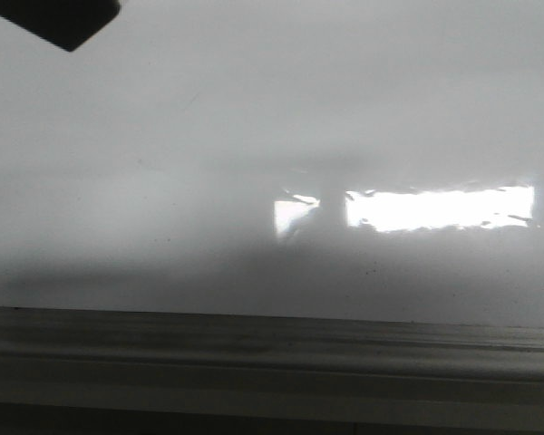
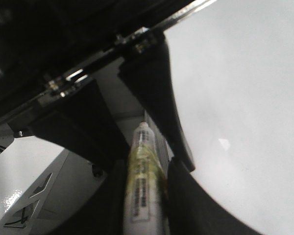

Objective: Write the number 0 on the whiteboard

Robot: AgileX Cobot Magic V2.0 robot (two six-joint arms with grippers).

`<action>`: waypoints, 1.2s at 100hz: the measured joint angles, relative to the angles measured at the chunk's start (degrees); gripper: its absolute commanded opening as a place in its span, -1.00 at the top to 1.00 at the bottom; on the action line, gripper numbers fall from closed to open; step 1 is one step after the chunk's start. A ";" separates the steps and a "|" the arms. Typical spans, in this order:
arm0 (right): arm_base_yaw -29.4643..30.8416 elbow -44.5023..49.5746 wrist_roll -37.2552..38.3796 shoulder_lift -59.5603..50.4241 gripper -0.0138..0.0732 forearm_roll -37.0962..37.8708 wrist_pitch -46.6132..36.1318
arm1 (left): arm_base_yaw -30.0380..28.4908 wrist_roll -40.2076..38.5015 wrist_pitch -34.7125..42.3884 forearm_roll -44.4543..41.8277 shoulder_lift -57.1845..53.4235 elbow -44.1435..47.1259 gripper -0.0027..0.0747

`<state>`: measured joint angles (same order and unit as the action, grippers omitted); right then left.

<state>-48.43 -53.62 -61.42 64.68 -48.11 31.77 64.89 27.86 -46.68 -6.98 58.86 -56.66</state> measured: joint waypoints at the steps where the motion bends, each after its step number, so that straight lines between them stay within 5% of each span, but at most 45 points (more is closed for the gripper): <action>1: 0.00 0.00 0.00 0.00 0.81 -0.15 0.00 | 0.00 0.05 -0.10 -0.02 -0.17 0.01 0.01; 68: 6.73 1.96 -0.11 -0.26 0.81 -0.61 -1.62 | 0.00 -7.39 0.94 2.73 -16.30 -0.52 -0.04; 120: 14.92 2.45 2.06 -5.94 0.79 3.59 4.04 | 0.00 -39.00 4.63 -14.39 -27.67 10.41 0.51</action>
<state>-33.51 -51.17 -59.35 58.74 -44.52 35.81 64.89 -11.14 -42.04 -21.37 31.19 -46.26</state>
